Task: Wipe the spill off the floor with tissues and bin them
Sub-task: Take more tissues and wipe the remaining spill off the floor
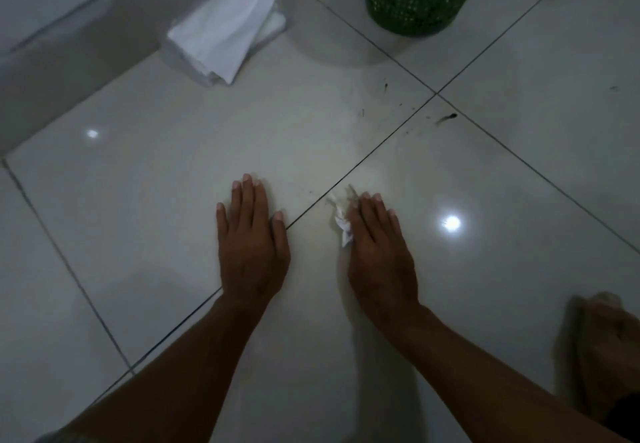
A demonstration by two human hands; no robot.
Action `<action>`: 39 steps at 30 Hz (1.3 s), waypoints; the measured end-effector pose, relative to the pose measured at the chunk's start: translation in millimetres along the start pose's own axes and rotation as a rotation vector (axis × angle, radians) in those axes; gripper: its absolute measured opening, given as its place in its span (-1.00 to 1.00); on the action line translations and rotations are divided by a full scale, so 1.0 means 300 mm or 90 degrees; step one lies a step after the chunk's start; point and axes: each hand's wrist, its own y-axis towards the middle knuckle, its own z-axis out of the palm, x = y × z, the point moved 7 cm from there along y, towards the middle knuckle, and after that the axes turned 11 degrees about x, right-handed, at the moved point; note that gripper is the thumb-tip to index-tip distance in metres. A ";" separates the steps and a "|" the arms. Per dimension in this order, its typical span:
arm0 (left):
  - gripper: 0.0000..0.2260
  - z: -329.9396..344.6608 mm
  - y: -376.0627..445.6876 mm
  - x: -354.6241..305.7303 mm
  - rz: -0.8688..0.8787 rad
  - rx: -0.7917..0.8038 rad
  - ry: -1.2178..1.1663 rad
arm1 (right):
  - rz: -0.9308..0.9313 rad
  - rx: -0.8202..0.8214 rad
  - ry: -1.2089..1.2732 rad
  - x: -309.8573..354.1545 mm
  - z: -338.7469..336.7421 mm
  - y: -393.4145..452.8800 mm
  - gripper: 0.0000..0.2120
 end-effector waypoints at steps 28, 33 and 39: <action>-0.50 0.018 -0.006 0.048 -0.037 -0.044 -0.008 | -0.214 0.061 -0.061 0.055 -0.001 0.129 -0.62; -0.49 0.018 -0.005 0.050 -0.041 -0.042 -0.007 | -0.037 -0.044 0.139 0.075 -0.034 0.119 -0.61; -0.49 0.022 -0.008 0.047 -0.044 -0.032 -0.010 | 0.031 0.062 0.053 0.156 0.050 0.124 -0.58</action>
